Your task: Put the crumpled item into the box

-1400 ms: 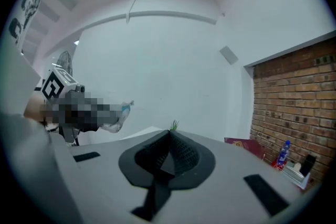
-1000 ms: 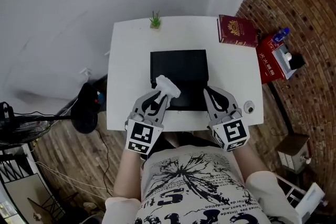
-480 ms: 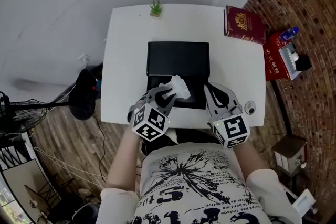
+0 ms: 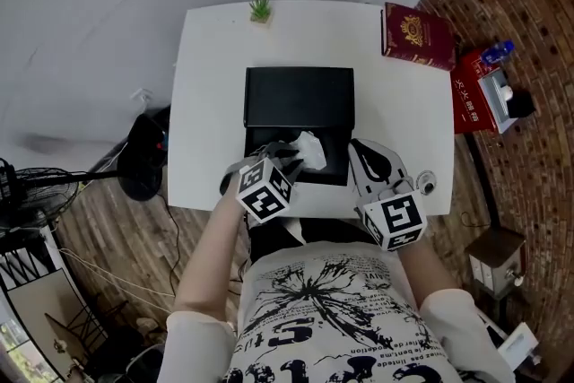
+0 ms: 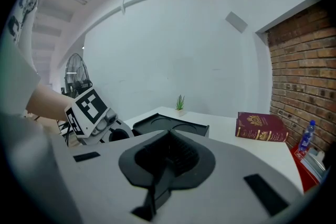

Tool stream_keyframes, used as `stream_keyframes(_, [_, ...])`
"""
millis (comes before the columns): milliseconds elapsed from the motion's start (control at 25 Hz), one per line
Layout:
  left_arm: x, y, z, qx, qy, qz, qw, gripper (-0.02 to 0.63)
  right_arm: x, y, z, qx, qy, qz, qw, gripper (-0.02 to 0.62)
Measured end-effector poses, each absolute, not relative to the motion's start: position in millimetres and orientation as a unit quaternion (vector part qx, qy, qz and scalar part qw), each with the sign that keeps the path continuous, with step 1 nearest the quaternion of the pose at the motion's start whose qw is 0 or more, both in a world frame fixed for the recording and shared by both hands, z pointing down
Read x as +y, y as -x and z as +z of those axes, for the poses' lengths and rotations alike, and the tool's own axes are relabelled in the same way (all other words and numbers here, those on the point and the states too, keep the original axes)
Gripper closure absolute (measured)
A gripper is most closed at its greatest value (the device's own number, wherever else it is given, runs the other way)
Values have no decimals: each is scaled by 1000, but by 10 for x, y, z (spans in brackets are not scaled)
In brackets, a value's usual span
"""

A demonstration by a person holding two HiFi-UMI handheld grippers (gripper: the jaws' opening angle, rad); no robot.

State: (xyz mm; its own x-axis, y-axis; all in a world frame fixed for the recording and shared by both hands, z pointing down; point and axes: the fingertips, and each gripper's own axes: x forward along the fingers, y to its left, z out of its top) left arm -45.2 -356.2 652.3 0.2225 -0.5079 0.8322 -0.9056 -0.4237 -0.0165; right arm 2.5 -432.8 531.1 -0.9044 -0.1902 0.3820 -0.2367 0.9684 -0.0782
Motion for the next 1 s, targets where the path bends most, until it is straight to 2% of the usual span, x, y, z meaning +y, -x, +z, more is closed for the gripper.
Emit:
stream_keyframes(440, [-3627,439,6713,-455,-743,407,276,504,-4493,-130,5363,-967,-143,62,200,581])
stream_keyframes(600, [-3647,471,6609,-472,-742,388,275,445,-4527,-125,5340,-967,-145,61,200,581])
stream_keyframes(680, [-3644,479,6478,-483,-746,371,269,442,-4516,-118,5296,-968,-145,59,197,581])
stream_keyframes(840, [-3644,567,6103,-525,-747,323,248,450,-4430,-87,5179,-969,-146,52,194,581])
stream_keyframes(1000, [-3576,717,5626,-568,-746,268,222,501,-4296,-7,4992,-972,-142,45,184,581])
